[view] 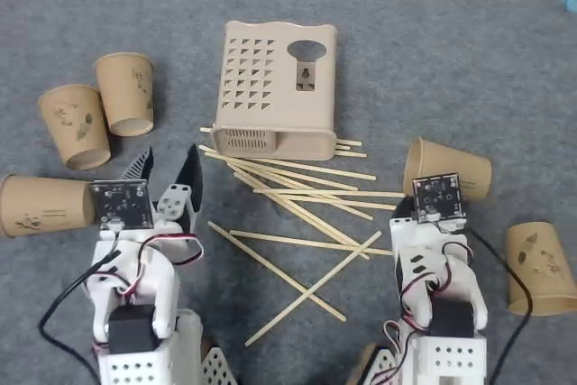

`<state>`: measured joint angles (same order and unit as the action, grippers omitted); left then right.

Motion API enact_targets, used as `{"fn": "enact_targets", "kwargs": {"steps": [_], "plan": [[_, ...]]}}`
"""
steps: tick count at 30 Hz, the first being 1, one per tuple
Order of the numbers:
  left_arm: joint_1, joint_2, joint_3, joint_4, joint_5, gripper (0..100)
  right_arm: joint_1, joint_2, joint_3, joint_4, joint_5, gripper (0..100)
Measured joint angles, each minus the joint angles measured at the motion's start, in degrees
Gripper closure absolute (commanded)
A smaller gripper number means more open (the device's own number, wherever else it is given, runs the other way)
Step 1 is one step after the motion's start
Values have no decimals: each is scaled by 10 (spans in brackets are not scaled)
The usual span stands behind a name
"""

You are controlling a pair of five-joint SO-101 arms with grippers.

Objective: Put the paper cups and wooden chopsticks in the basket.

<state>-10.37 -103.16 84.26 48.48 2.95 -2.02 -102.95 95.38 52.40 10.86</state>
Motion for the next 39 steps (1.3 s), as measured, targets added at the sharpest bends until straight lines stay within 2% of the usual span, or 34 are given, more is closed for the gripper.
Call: {"fn": "enact_targets", "kwargs": {"steps": [6,12,17,23,27,34,39], "plan": [[-1,55,-67,-1,0,784,-1,0,0,0,2,988],[1,293,-240,4,3,783,-1,0,0,0,2,988],[49,515,-370,47,8,781,-1,0,0,0,2,988],[102,710,-426,47,51,780,-1,0,0,0,2,988],[142,810,-447,43,51,780,-1,0,0,0,2,988],[158,935,-485,-18,104,780,-1,0,0,0,2,988],[161,975,-492,-86,149,780,-1,0,0,0,2,988]]}}
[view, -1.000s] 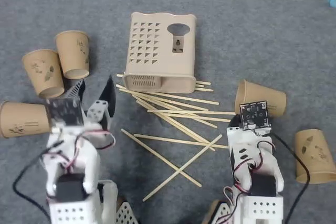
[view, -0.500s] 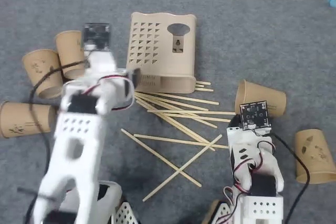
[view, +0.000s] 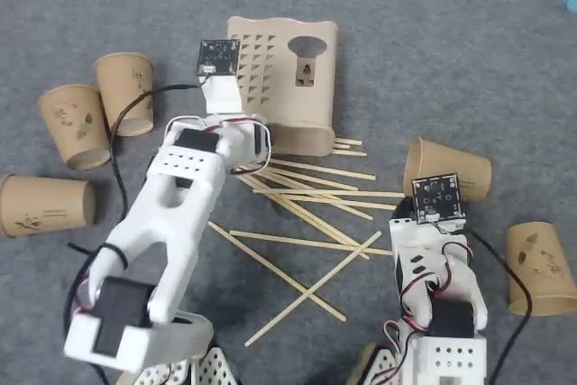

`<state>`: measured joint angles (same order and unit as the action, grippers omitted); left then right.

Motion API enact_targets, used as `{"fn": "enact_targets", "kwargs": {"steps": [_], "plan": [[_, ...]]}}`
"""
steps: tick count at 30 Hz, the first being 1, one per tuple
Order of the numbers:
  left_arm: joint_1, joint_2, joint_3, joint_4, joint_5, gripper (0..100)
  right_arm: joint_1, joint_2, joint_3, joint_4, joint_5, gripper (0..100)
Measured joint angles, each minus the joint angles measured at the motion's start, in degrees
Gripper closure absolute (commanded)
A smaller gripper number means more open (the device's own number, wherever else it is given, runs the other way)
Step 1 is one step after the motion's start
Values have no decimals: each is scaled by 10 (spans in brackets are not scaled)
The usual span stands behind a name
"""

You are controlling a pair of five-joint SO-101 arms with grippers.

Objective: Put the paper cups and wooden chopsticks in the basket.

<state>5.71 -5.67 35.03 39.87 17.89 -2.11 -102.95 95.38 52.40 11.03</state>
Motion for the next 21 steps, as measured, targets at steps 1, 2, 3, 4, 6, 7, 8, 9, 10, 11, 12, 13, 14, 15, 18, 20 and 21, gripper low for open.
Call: {"fn": "enact_targets", "kwargs": {"steps": [1,2,3,4,6,7,8,9,10,11,12,13,14,15,18,20,21], "plan": [[-2,4,0,-16,8,780,0,0,0,0,0,988],[-8,6,0,-29,14,780,0,0,0,0,0,988],[-16,9,0,-40,18,780,0,0,0,0,0,988],[-25,11,0,-54,21,780,0,0,0,0,0,988],[-47,11,0,-78,28,780,0,0,0,0,0,988],[-59,11,0,-91,31,780,0,0,0,0,0,988],[-71,11,0,-105,33,780,0,0,0,0,0,988],[-82,11,0,-117,33,780,0,0,0,0,0,988],[-91,11,0,-130,33,780,0,0,0,0,0,988],[-98,11,0,-141,33,780,0,0,0,0,0,988],[-102,11,0,-149,33,780,0,0,0,0,0,988],[-105,11,0,-157,33,779,0,0,0,0,0,988],[-109,11,0,-164,33,779,0,0,0,0,0,988],[-112,11,0,-170,33,779,0,0,0,0,0,988],[-113,11,0,-187,33,779,0,0,1,-2,17,988],[-114,11,0,-199,33,779,0,0,1,-2,25,988],[-117,11,0,-203,33,779,0,0,1,-2,27,988]]}}
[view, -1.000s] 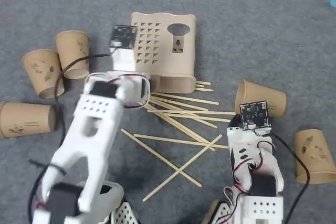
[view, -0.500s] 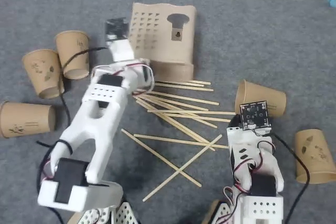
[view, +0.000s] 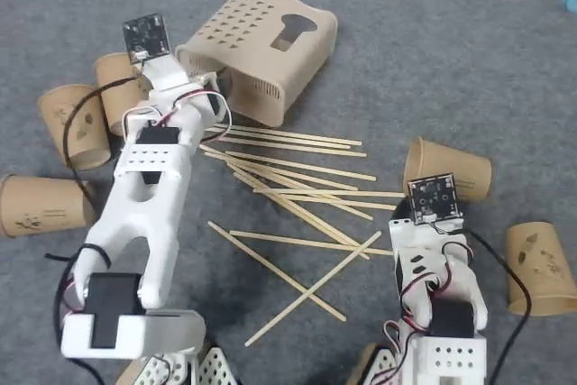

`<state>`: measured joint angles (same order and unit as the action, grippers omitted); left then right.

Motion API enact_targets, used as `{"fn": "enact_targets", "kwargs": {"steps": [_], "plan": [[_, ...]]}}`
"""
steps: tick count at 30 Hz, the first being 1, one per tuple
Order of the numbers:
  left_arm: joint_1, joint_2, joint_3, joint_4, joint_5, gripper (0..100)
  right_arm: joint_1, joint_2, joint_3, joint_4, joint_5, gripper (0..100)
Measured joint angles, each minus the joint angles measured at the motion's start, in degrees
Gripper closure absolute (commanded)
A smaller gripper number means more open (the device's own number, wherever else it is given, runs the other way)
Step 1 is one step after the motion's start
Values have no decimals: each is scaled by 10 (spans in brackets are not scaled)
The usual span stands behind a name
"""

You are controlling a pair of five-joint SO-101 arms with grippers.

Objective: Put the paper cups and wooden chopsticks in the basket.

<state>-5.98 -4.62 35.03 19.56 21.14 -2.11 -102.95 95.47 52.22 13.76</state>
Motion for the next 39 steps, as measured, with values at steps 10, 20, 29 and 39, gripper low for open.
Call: {"fn": "enact_targets", "kwargs": {"steps": [10,20,29,39], "plan": [[-62,0,-18,37,4,778,0,0,0,0,4,988],[60,0,-197,400,69,778,0,0,0,0,4,988],[139,67,-205,412,179,677,0,0,0,0,4,988],[139,104,-122,217,215,677,0,0,0,0,5,988]]}}
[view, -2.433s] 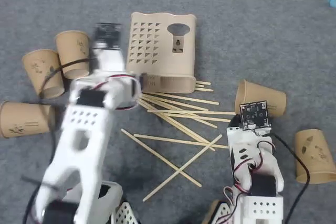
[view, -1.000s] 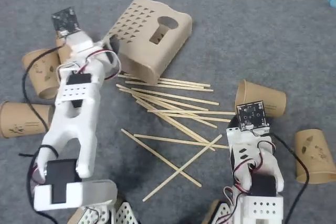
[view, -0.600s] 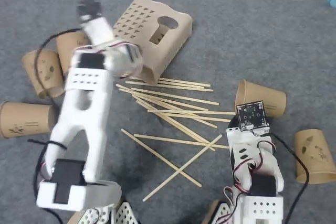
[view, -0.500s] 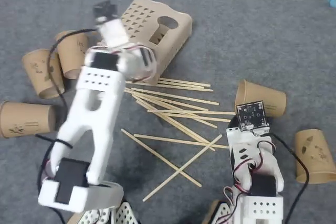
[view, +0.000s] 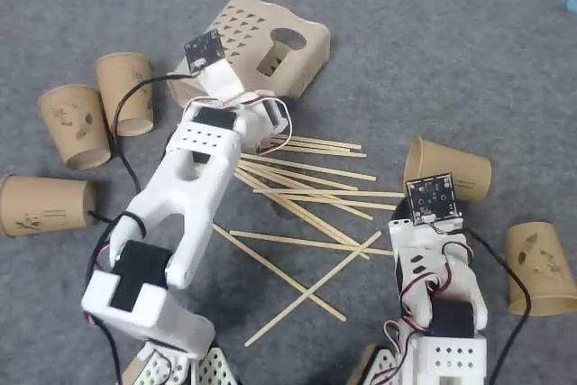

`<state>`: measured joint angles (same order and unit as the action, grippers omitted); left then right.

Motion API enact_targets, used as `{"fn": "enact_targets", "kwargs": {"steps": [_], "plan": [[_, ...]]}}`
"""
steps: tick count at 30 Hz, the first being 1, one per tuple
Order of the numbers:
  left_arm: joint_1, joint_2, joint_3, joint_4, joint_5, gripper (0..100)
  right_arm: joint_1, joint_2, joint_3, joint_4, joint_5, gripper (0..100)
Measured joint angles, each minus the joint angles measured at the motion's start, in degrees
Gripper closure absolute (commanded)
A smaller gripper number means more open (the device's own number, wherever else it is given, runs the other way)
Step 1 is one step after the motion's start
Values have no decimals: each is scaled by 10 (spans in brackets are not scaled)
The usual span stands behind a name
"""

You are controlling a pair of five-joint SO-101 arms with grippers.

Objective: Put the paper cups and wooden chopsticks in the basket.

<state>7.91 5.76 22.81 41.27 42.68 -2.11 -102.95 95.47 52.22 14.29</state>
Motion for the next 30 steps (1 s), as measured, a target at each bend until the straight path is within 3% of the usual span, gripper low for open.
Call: {"fn": "enact_targets", "kwargs": {"steps": [6,11,17,24,30], "plan": [[-1,10,4,-93,3,677,0,0,0,0,40,988],[-3,10,6,-115,3,703,0,0,0,0,46,989],[-3,10,34,-150,-11,1000,0,0,0,0,47,990],[1,10,56,-183,-79,989,0,0,0,0,47,990],[64,-25,128,-189,-166,989,0,0,0,0,47,990]]}}
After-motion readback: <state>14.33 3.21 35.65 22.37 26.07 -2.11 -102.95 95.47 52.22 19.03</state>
